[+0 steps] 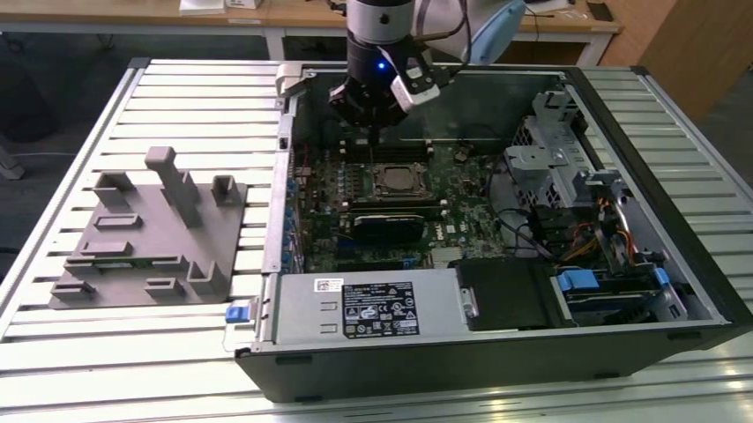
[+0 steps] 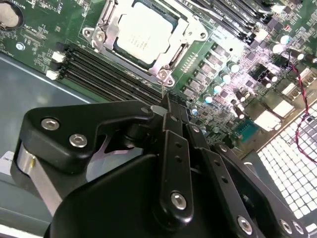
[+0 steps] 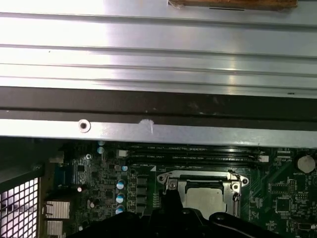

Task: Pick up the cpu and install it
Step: 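Install the first cpu locking lever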

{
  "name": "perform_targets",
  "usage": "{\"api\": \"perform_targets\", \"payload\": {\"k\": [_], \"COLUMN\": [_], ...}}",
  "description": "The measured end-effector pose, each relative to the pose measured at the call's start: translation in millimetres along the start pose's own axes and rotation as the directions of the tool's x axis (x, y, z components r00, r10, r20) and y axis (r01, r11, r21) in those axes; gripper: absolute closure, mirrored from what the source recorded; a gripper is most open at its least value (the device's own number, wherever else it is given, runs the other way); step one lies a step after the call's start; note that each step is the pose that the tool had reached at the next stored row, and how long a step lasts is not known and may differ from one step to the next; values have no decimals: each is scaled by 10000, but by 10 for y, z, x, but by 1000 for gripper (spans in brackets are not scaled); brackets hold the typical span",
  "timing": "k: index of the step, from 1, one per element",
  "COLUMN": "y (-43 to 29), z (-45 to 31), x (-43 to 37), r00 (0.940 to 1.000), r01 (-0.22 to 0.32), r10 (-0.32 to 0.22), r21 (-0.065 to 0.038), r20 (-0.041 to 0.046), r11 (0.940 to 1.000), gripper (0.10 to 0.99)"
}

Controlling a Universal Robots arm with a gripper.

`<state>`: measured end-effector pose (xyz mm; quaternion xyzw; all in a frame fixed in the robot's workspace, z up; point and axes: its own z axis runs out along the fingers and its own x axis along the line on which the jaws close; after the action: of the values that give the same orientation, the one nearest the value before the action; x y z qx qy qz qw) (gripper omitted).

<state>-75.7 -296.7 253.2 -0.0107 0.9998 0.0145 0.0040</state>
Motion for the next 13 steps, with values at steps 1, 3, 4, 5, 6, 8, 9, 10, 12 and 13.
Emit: {"api": "perform_targets", "payload": {"k": [1, 3, 4, 5, 6, 8, 9, 10, 12, 13], "y": [-3, -23, -40, -57, -70, -85, -88, -88, -87, -87], "z": [0, 0, -1, -1, -1, -2, -2, -2, -2, -2], "x": [0, 0, 2, 7, 20, 60, 87, 114, 168, 190], "r00": [10000, 10000, 10000, 10000, 10000, 10000, 10000, 10000, 10000, 10000], "r01": [1, 1, 1, 1, 0, 2, 3, 3, 2, 3], "r10": [-1, -1, -1, -1, 0, -2, -3, -3, -2, -3], "r21": [1, 0, 1, 2, 1, 1, 1, 1, 2, 2], "r20": [-1, 0, -1, -1, 3, 15, 22, 28, 40, 45], "r11": [10000, 10000, 10000, 10000, 10000, 10000, 10000, 10000, 10000, 10000], "gripper": [980, 980, 980, 980, 980, 980, 980, 980, 980, 980]}}
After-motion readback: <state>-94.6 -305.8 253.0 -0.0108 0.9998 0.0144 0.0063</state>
